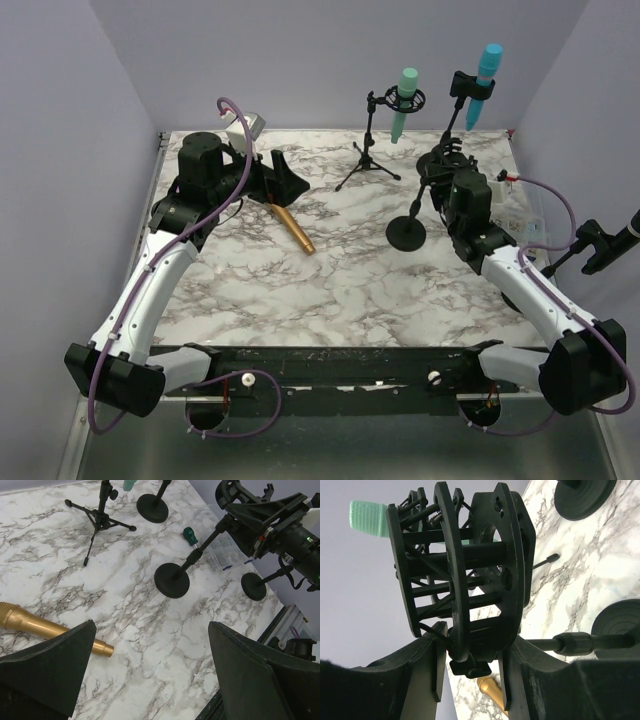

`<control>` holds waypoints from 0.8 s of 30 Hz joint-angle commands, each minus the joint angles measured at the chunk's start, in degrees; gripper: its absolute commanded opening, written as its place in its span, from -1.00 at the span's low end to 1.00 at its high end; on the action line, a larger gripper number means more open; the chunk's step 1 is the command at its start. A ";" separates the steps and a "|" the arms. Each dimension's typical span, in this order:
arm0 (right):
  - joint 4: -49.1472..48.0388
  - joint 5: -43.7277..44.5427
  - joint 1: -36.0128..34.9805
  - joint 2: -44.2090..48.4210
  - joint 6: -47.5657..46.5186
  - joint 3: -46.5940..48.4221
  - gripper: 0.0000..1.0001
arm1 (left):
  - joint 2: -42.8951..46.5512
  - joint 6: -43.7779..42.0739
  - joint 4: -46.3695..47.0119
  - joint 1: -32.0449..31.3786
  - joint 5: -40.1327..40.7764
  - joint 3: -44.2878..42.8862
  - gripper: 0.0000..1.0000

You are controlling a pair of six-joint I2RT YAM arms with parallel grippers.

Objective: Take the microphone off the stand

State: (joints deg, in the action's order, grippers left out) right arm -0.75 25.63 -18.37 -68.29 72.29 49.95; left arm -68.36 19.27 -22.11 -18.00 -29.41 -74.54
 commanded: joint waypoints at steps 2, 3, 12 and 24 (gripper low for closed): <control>8.82 0.29 0.01 -5.58 -4.58 -5.78 -0.16 | -0.37 -0.29 1.19 0.07 -0.96 0.46 0.95; 9.01 0.68 -0.20 -5.93 -4.61 -6.55 -0.16 | -0.50 -0.28 1.12 0.07 -0.94 0.45 0.95; 6.49 2.29 -2.98 -7.96 -3.96 -14.69 -0.18 | -0.98 -0.02 1.29 0.07 -1.49 0.56 0.95; 6.03 5.02 -4.52 -8.80 -0.80 -19.02 -0.18 | -1.47 0.51 1.78 0.07 -2.19 0.71 0.95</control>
State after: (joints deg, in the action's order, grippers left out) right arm -16.03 29.69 -22.09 -72.75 75.24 36.14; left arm -69.47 19.51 -21.91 -18.00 -29.52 -74.43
